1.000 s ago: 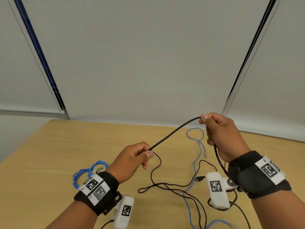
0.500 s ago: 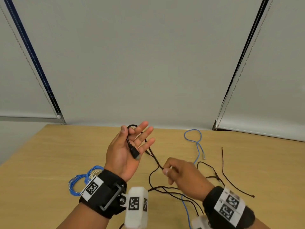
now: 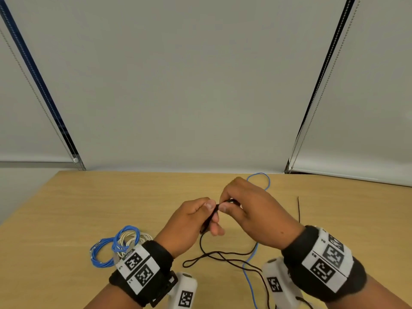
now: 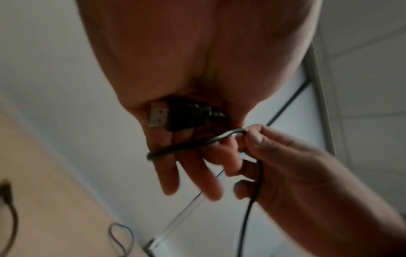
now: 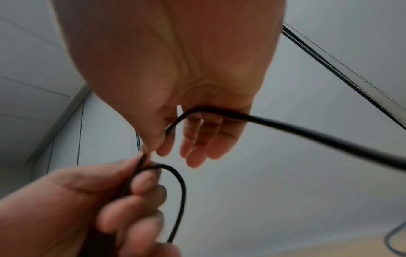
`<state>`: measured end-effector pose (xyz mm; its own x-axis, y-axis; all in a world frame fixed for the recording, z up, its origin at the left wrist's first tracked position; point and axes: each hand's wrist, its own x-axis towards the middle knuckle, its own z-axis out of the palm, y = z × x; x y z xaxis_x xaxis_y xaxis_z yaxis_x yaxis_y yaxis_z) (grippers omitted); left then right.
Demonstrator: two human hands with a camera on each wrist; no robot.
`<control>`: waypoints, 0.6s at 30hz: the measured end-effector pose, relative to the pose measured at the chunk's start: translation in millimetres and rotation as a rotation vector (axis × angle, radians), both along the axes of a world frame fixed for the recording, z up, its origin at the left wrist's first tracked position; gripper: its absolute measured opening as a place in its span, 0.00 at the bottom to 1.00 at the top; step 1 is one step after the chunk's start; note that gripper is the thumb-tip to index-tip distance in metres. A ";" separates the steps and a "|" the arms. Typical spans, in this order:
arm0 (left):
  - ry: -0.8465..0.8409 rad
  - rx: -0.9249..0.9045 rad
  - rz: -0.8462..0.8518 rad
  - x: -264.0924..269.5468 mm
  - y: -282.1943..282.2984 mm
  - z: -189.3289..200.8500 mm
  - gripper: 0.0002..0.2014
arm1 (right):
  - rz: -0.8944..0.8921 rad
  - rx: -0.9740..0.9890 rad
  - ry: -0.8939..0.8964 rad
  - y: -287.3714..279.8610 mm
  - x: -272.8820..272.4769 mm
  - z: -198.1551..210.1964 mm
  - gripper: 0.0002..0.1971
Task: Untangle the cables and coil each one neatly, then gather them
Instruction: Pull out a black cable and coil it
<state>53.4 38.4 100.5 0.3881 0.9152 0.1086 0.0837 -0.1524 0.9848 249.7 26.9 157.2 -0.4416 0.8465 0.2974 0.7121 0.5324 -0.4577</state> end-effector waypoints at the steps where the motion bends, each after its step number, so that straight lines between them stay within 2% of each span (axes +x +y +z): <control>1: -0.109 -0.082 -0.033 0.6 -2.3 3.1 0.20 | 0.024 -0.021 0.086 2.5 1.1 -1.1 0.03; 3: -0.272 -0.167 -0.067 2.1 -5.3 8.5 0.19 | 0.079 -0.142 0.277 4.9 1.3 -3.6 0.01; 5: -0.392 -0.186 -0.095 5.9 -7.8 12.9 0.18 | 0.138 -0.242 0.420 6.4 -0.6 -5.7 0.03; 8: -0.510 -0.194 -0.120 10.7 -10.8 18.2 0.17 | 0.192 -0.280 0.540 9.8 -4.4 -6.4 0.03; 13: -0.764 -0.271 -0.148 5.4 -7.9 28.4 0.18 | 0.147 -0.447 0.726 19.3 6.2 -12.4 0.06; 16: -0.906 -0.288 -0.146 4.1 -5.9 34.2 0.21 | 0.163 -0.582 0.782 18.6 8.0 -25.2 0.08; 18: -1.003 -0.271 -0.120 4.2 -2.5 39.7 0.23 | 0.129 -0.607 0.677 16.4 5.9 -35.8 0.10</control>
